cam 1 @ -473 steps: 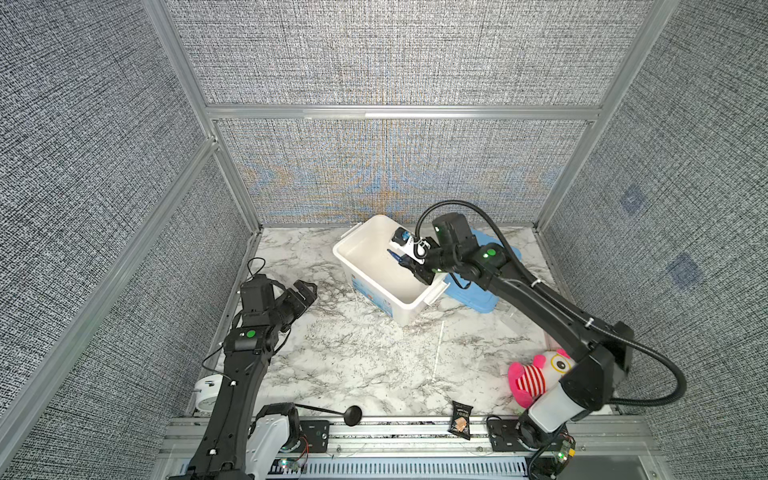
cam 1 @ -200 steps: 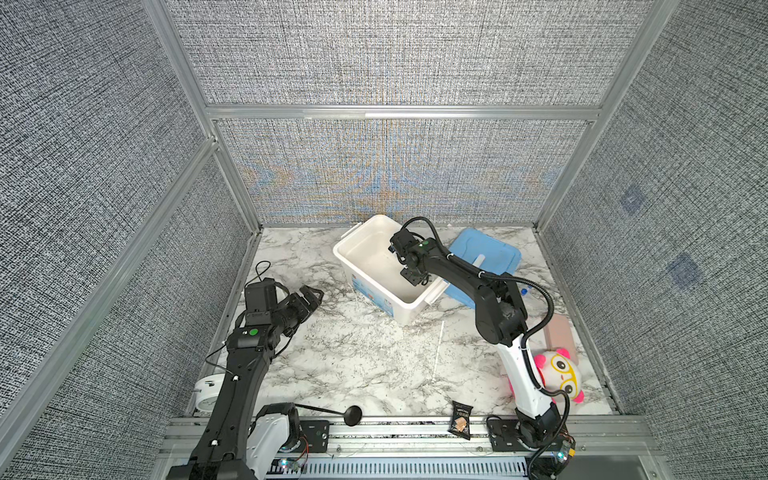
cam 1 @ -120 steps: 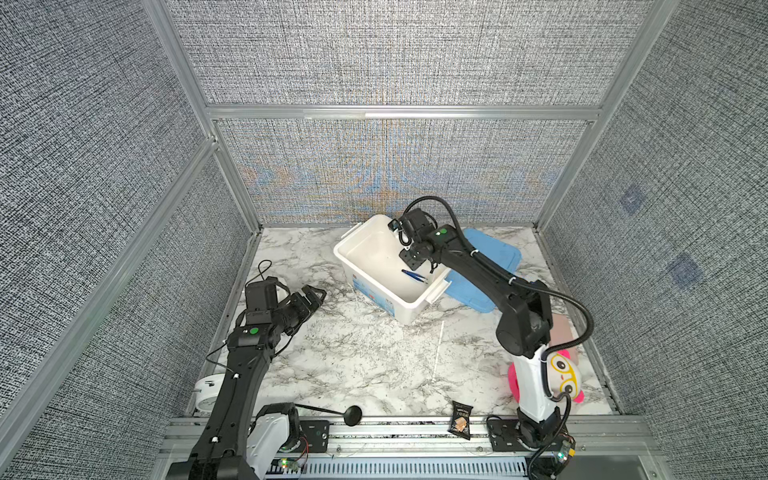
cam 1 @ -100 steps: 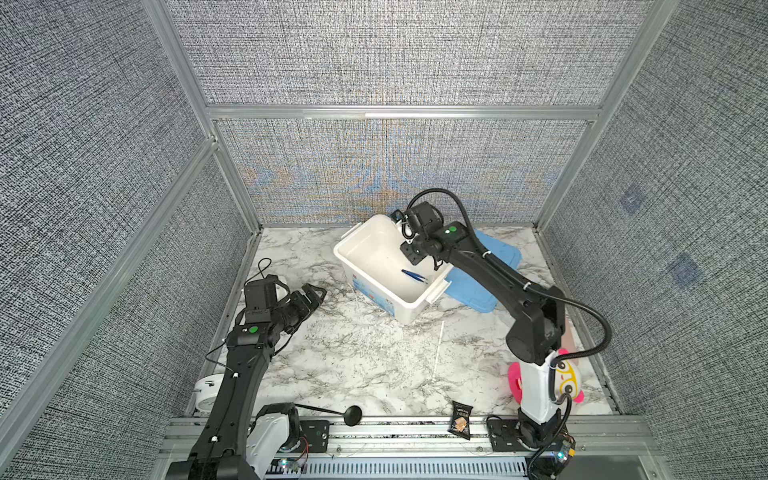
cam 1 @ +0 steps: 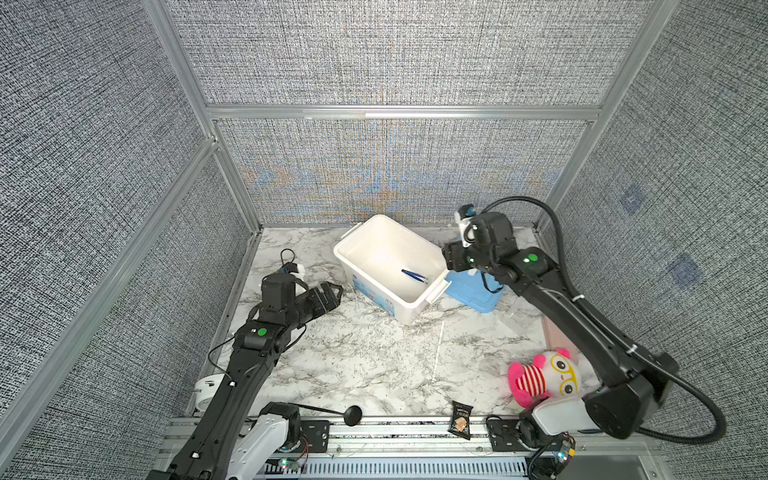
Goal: Organize the chemistry lab equipment
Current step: 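Grasp the clear funnel stem with the right gripper while the left reaches forward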
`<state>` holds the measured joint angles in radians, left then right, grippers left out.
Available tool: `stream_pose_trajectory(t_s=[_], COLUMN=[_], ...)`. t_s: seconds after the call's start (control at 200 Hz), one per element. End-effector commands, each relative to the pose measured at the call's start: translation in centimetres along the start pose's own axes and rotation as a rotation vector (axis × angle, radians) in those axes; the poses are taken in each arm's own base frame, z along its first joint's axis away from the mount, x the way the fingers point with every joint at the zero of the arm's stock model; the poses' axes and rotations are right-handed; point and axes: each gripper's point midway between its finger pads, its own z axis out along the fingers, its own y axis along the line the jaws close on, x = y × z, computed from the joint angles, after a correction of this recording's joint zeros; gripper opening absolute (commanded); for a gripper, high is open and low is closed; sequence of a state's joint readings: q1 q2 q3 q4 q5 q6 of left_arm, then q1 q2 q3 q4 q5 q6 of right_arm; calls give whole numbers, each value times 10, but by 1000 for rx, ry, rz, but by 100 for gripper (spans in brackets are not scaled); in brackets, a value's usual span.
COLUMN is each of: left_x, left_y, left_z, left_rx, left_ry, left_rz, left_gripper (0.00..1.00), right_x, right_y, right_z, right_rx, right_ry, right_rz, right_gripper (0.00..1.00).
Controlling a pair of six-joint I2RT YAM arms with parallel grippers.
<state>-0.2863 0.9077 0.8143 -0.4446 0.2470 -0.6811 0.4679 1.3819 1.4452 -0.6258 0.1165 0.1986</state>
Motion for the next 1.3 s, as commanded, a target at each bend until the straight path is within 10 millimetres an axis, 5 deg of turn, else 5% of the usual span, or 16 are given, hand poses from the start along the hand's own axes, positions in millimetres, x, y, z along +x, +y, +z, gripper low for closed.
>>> stream_pose_trajectory(t_s=[0.0,0.26,0.46,0.655,0.82,1.296], left_x=[0,18,31,28,16,4], left_y=[-4,-39,-53,-57,-56,-52], left_z=[2,7,19,23,18,13], left_rx=[-67,-66,-66,-63,-96,-134], left_ry=[-47,-64,-63,-90,-139,-197], left_rz=[103,330,418,434,478,486], left_gripper=[96,96,96,96,97,98], right_x=[25,110,175,231,267,300], right_y=[17,-8,-23,-61,-63,-72], right_z=[-13,-30,-47,-61,-54,-23], right_rx=[-169,-10,145,375,389,377], right_ry=[86,319,561,667,747,795], right_rz=[194,444,544,531,520,462], right_gripper=[99,98,83,69,62,37])
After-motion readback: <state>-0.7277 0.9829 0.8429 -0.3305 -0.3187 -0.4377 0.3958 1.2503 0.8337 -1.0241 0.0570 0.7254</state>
